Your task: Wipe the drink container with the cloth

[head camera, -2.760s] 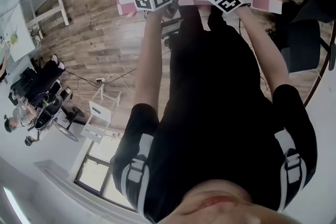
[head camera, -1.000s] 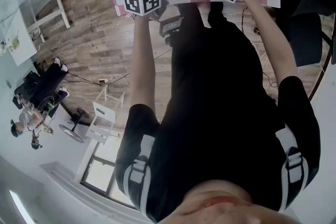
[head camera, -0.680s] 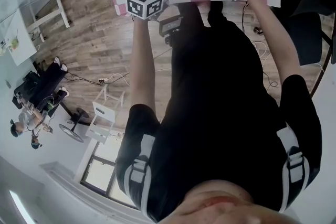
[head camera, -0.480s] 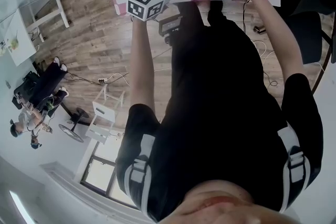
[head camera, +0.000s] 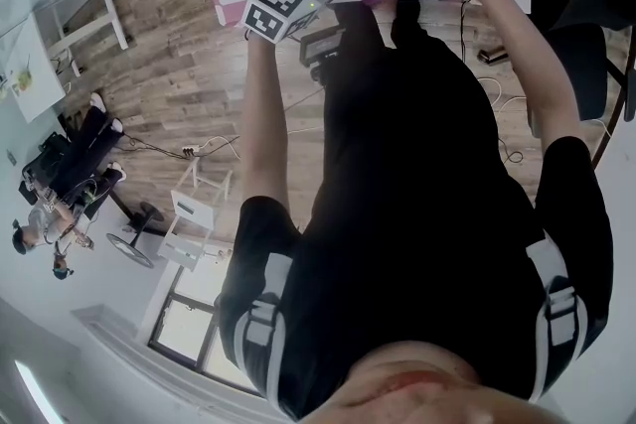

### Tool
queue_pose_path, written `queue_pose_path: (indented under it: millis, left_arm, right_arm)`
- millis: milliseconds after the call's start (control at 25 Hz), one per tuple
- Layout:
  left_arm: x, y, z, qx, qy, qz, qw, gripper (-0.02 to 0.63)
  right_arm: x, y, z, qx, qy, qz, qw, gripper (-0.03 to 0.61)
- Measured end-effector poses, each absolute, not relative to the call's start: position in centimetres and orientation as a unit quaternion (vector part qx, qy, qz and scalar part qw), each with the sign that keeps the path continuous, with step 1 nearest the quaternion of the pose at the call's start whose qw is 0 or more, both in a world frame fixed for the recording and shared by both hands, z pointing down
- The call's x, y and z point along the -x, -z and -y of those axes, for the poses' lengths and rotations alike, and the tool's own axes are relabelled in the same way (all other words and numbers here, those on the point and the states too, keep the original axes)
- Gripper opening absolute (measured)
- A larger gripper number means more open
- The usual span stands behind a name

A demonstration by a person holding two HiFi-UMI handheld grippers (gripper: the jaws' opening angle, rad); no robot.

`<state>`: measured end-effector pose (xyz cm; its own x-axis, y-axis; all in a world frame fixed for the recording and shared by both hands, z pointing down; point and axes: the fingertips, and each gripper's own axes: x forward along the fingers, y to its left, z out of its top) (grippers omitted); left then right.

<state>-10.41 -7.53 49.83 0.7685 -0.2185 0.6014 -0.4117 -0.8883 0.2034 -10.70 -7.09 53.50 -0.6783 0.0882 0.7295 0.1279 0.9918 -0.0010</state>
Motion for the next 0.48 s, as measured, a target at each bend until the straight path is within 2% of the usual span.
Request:
queue_pose_path:
  millis: [480]
  left_arm:
    - [10.6, -49.8, 6.8, -0.929, -0.31, 0.152, 0.133, 0.275]
  right_arm:
    - [8.1, -59.7, 6.5, 0.087, -0.088, 0.889, 0.441, 0.334]
